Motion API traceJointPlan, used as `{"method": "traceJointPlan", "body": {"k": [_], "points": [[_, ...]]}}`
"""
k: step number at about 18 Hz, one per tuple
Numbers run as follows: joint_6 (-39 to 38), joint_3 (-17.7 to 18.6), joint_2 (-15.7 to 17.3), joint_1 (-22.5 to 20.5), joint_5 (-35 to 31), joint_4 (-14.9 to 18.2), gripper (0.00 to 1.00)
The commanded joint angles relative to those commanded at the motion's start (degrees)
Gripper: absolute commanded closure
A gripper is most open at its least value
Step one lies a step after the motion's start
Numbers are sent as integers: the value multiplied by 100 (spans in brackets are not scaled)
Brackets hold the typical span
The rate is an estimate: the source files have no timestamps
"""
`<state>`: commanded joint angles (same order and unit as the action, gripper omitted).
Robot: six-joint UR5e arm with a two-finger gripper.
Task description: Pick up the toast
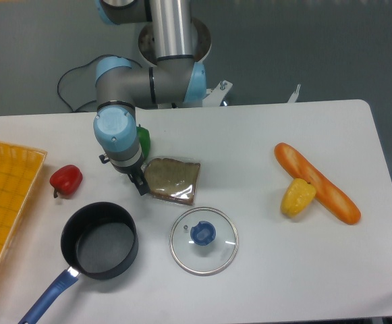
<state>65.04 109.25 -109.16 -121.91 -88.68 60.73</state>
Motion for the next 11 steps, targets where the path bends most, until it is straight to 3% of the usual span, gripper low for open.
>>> {"method": "traceJointPlan", "body": {"k": [11], "points": [[-158, 26, -194, 194, -44, -184, 0]]}}
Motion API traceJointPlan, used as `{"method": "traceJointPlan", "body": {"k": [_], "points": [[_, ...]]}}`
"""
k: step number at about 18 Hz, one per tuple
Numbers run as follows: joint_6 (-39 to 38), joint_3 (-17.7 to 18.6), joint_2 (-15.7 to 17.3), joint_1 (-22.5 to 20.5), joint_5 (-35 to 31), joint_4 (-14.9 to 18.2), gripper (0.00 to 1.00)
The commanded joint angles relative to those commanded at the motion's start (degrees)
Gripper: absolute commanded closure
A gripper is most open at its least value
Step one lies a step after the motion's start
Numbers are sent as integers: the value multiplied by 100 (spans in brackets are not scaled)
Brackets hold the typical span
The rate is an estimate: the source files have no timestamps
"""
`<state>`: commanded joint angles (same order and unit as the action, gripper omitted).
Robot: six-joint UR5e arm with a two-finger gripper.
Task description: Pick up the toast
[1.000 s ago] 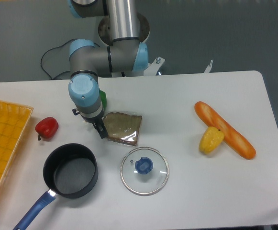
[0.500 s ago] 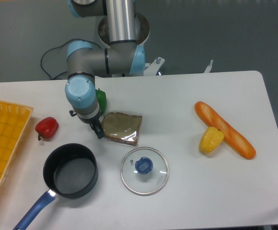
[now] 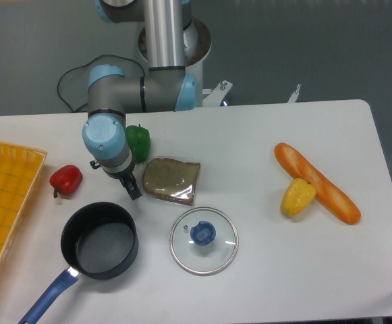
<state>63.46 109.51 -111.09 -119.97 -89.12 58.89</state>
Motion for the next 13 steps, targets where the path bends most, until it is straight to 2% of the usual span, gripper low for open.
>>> {"method": "traceJointPlan", "body": {"k": [2, 13], "points": [[0, 35, 0, 70, -18, -114, 0], [18, 115, 18, 202, -316, -115, 0]]}}
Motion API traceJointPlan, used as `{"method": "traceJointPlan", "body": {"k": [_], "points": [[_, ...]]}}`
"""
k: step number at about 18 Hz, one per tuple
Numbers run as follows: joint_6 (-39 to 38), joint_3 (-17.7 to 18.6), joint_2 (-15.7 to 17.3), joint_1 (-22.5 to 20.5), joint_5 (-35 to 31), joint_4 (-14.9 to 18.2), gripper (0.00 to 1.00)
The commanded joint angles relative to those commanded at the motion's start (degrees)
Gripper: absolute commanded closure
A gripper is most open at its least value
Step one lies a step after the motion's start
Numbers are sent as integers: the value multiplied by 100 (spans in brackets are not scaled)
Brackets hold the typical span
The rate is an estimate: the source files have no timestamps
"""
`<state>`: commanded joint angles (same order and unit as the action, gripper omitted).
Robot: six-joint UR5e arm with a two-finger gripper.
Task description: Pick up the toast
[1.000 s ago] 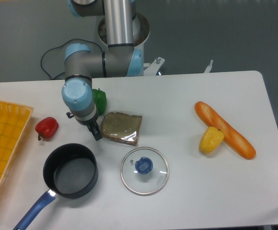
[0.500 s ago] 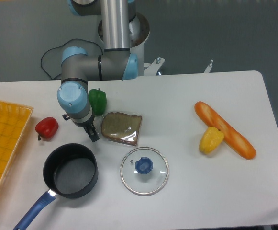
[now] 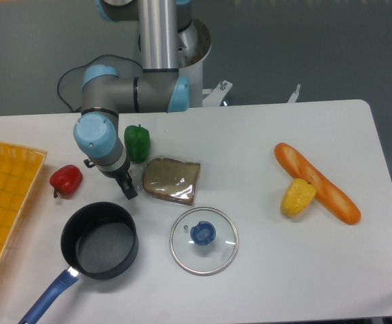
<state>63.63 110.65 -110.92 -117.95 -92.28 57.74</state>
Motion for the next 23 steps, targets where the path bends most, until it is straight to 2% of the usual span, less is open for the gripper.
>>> {"method": "traceJointPlan", "body": {"k": [5, 7, 17, 20, 23], "points": [[-9, 44, 26, 70, -80, 9, 0], [-9, -43, 26, 176, -97, 26, 0], [0, 44, 18, 185, -220, 18, 1], [-9, 35, 9, 185, -220, 18, 9], [-17, 26, 9, 185, -229, 26, 27]]}}
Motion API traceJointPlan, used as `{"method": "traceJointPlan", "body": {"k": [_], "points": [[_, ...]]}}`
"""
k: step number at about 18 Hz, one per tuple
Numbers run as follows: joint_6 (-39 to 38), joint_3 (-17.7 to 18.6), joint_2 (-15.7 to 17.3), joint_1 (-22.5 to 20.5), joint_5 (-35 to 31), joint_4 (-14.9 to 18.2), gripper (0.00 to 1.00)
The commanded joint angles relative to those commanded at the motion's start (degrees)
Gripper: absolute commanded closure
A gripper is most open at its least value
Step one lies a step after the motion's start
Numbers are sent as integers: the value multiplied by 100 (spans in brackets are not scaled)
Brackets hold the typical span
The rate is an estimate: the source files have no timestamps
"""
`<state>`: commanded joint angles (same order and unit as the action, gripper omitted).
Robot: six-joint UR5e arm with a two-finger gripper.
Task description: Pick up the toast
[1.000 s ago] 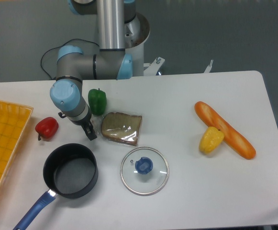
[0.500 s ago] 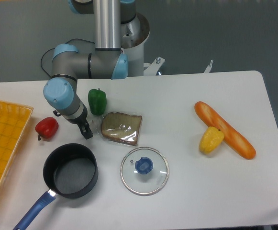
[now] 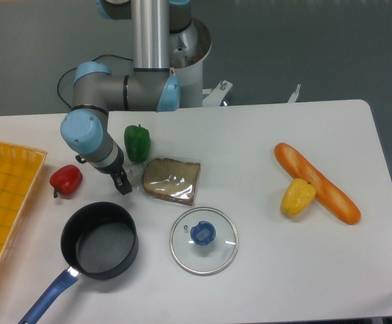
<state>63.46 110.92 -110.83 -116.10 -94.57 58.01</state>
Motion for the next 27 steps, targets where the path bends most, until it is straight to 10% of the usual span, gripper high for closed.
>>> {"method": "traceJointPlan", "body": {"k": [19, 27], "points": [[-88, -193, -114, -9, -53, 61, 100], [-35, -702, -123, -88, -176, 658, 100]]}}
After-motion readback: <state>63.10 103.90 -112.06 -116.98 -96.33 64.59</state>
